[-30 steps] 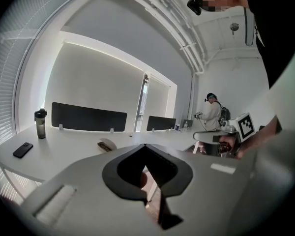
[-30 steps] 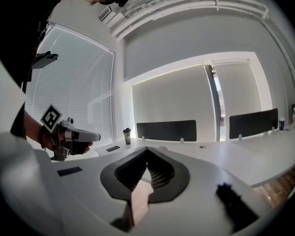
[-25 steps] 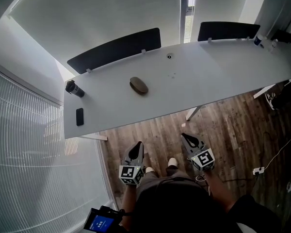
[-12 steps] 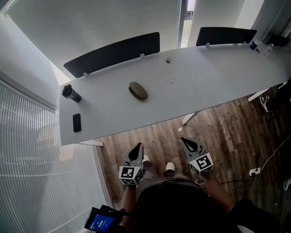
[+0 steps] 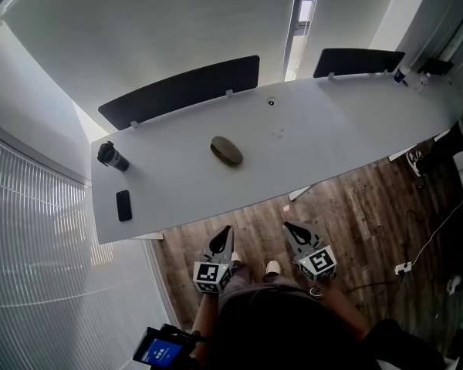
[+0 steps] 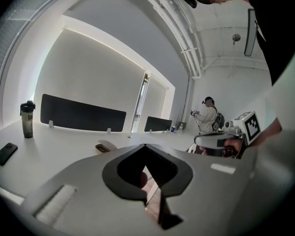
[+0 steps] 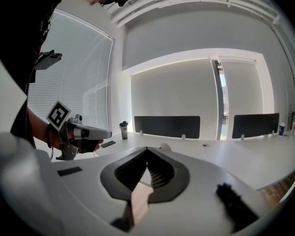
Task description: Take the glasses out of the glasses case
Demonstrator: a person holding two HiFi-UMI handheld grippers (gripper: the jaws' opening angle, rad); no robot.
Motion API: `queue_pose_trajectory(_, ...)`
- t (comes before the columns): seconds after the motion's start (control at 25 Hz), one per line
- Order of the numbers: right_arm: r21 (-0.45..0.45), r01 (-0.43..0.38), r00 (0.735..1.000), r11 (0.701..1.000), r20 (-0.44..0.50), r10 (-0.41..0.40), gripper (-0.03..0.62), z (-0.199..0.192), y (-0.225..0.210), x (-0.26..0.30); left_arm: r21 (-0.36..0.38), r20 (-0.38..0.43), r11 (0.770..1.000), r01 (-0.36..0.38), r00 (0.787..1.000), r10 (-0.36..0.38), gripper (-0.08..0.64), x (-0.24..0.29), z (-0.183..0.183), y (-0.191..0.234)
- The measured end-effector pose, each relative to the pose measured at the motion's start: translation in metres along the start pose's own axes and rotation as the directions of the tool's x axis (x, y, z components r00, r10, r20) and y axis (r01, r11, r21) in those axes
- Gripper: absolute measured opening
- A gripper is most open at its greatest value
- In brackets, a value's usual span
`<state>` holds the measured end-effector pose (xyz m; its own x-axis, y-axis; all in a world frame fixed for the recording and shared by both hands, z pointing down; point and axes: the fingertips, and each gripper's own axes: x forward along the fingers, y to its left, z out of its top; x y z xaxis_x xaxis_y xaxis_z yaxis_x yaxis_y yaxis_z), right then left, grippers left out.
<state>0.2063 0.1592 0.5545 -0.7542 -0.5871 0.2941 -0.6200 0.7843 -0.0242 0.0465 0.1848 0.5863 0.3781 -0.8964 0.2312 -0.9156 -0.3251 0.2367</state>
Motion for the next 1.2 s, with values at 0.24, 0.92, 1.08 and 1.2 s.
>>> queue_pose_trajectory(0.24,0.003,-0.033,0.999,0.999,-0.014,0.033,0.006,0.006,0.026,0.041,-0.011,-0.013,1.0,0.02,1.0,-0.021,0.002,-0.003,0.017,0.028)
queue_pose_trajectory(0.92,0.008,-0.061,0.992,0.998,-0.106,0.062,0.006,0.014,0.078,0.085,-0.128,-0.037,0.992,0.005,0.999,-0.01,0.002,-0.027,0.003,0.068)
queue_pose_trajectory(1.08,0.003,-0.094,0.993,0.996,-0.07,0.094,0.006,0.023,0.085,0.097,-0.138,-0.052,0.99,-0.032,0.998,0.025,0.002,-0.033,-0.008,0.076)
queue_pose_trajectory(1.2,0.005,-0.121,0.991,0.993,-0.057,0.121,0.006,0.025,0.083,0.105,-0.125,-0.074,0.99,-0.062,0.996,0.053,0.0,-0.032,-0.008,0.077)
